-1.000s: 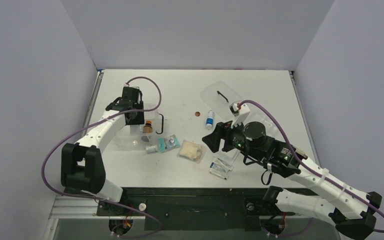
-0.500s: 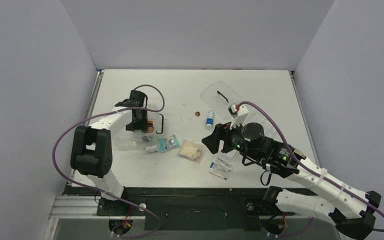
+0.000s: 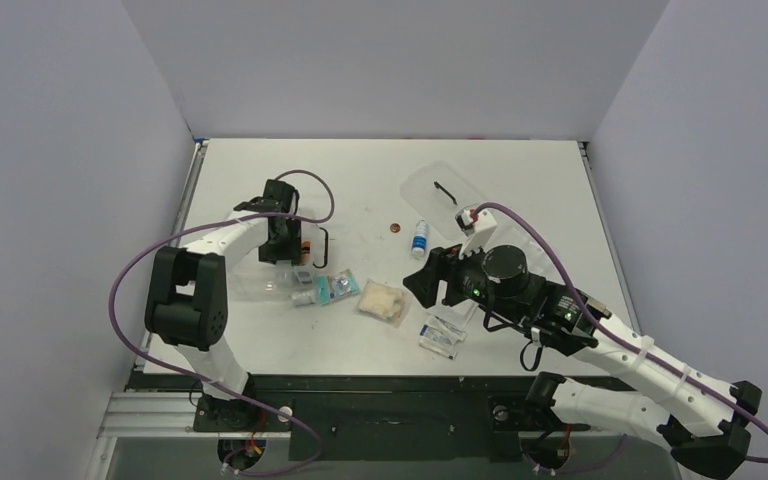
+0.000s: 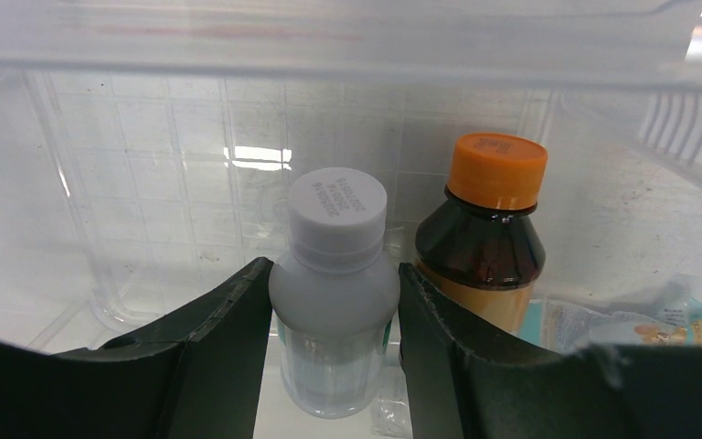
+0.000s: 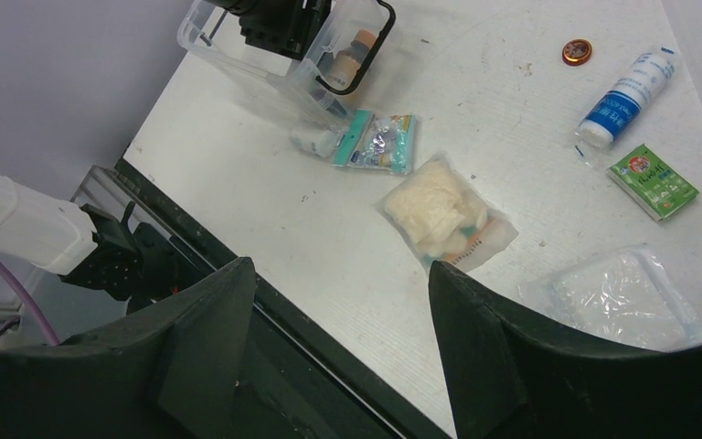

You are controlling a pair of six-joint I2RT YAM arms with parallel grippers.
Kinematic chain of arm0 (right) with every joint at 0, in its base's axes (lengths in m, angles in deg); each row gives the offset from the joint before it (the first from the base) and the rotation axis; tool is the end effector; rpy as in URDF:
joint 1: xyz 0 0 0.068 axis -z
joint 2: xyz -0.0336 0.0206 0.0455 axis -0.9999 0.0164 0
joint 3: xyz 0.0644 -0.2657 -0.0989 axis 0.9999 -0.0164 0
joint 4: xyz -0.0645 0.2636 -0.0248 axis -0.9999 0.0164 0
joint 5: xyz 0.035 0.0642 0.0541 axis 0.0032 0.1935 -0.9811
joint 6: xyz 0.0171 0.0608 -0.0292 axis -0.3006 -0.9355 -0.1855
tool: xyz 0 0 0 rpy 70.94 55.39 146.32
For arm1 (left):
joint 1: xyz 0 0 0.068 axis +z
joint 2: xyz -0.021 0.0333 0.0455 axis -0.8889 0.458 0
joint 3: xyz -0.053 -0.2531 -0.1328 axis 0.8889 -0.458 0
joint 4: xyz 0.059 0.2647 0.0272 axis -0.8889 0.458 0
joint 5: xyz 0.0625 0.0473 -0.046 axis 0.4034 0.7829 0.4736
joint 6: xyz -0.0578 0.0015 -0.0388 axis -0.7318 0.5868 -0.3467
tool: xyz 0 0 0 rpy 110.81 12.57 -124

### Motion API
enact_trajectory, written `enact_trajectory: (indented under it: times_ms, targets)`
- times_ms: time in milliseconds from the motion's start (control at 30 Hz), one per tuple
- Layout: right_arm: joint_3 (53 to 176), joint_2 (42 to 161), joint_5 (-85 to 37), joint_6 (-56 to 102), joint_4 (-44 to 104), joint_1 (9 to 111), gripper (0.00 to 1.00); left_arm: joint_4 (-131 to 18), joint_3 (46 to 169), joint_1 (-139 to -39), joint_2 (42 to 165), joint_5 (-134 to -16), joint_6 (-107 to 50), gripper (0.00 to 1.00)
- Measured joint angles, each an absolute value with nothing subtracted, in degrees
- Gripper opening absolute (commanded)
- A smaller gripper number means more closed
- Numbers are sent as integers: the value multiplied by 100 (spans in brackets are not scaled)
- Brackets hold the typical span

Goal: Organize the medicine kit

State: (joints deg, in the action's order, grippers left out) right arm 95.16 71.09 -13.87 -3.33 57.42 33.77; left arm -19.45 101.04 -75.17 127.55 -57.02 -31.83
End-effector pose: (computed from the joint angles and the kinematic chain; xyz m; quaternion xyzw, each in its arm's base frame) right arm 0.1225 0.1724 0.3670 -0.1459 0.8169 0.3752 0.4130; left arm 0.3540 -0.0681 0.1783 -0.0370 0.9788 0.0382 0.1980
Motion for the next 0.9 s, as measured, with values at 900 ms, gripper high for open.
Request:
enact_trajectory:
  times_ms: [900]
  targets:
    - [9572, 7162, -1024, -355, 6066, 3307, 66, -1766, 10246, -7519, 12250, -6314, -3192, 63]
